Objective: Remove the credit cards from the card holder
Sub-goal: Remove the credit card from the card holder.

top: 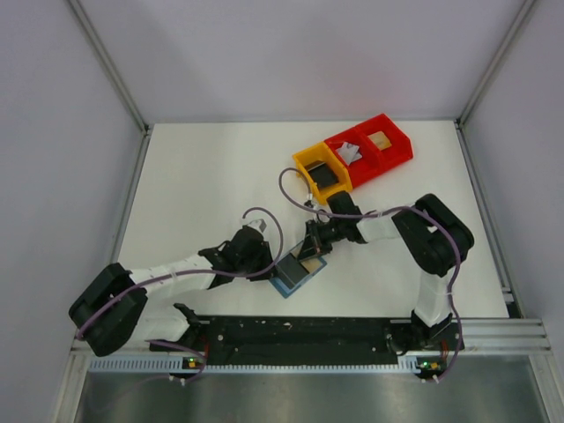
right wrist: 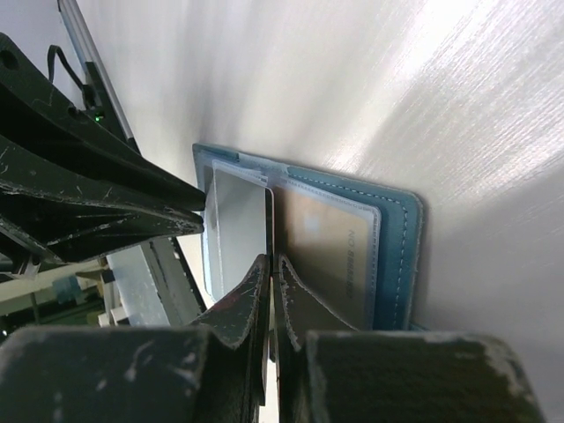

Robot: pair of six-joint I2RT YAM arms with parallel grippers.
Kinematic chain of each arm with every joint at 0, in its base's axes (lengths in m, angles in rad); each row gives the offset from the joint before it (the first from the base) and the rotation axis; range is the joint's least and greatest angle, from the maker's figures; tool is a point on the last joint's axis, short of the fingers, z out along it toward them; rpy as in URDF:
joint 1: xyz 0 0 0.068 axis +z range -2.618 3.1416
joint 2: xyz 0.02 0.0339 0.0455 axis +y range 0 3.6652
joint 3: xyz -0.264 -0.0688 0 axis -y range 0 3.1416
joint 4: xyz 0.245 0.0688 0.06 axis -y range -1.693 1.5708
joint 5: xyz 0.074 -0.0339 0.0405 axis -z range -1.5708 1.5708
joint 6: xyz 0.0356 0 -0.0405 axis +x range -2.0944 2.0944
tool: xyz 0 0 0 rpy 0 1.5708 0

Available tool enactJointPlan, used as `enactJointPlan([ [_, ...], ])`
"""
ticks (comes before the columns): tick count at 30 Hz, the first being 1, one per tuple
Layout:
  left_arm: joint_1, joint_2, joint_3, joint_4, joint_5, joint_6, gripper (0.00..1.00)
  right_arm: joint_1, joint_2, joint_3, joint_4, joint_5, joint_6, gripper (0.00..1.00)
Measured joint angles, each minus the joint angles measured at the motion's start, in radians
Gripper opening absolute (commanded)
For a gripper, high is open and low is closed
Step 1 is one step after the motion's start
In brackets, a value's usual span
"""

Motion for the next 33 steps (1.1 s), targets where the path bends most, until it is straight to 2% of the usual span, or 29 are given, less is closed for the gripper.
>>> enactJointPlan([
  [9,-0.001,-0.093,0.006,-0.001,-0.018,-0.024,0.27,0.0,-0.009,-0.036,0.063,0.002,0.044,0.0],
  [16,-0.002,0.042,0.093,0.067,0.013,-0.023,0.24,0.001,-0.01,-0.037,0.08,0.008,0.055,0.0],
  [22,-0.002,0.13,0.095,0.086,0.035,-0.022,0.23,0.003,-0.01,-0.043,0.093,0.008,0.06,0.0],
  [33,-0.002,0.122,0.07,0.1,0.047,-0.023,0.23,0.001,-0.01,-0.043,0.084,0.015,0.049,0.0],
])
